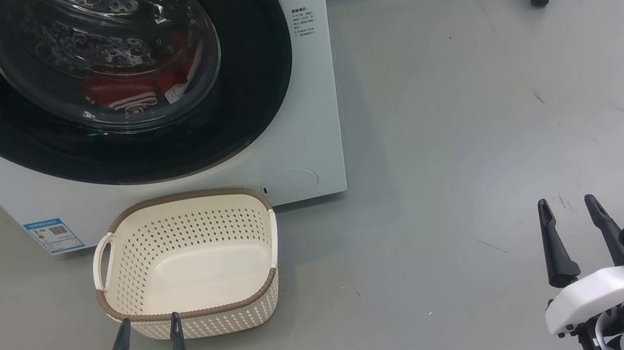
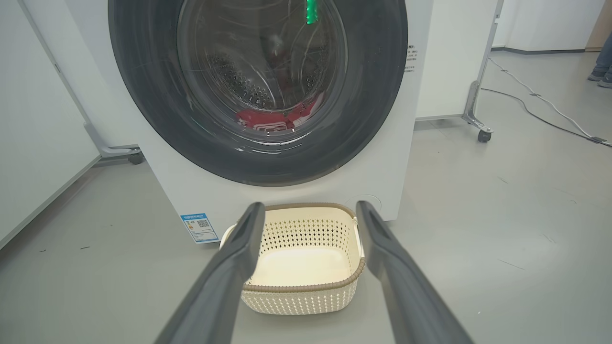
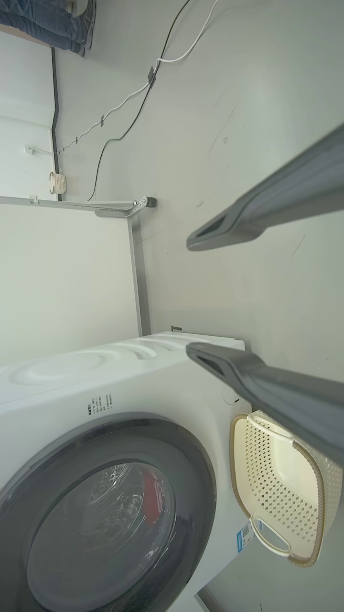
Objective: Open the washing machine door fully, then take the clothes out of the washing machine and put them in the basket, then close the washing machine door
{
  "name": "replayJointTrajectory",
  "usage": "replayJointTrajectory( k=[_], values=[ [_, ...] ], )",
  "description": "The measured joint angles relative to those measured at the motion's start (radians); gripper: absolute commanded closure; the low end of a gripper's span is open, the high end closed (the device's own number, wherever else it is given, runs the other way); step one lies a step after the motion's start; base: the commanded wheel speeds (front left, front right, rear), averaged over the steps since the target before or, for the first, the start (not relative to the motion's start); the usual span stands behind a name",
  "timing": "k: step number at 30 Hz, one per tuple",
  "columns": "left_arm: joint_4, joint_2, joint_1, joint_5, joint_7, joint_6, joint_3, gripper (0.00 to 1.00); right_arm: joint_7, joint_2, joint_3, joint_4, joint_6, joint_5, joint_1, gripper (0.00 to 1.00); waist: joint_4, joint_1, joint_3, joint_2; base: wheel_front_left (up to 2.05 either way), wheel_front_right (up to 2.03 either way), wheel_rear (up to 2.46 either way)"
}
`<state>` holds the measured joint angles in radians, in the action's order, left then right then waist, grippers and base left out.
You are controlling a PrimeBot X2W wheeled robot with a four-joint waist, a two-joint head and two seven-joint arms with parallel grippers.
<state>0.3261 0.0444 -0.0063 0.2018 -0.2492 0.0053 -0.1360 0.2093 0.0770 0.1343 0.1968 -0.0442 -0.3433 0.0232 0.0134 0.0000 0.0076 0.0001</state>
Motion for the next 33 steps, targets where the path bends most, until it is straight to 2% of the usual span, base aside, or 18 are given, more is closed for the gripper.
replayJointTrajectory(
  k=[33],
  values=[
    [0.028, -0.001, -0.015, 0.011, 0.0, 0.008, -0.001, 0.0, 0.013, -0.002, 0.005, 0.021, 0.0, 0.0, -0.018, 0.0, 0.003, 0.0, -0.01, 0.0, 0.0, 0.0, 0.0]
  ],
)
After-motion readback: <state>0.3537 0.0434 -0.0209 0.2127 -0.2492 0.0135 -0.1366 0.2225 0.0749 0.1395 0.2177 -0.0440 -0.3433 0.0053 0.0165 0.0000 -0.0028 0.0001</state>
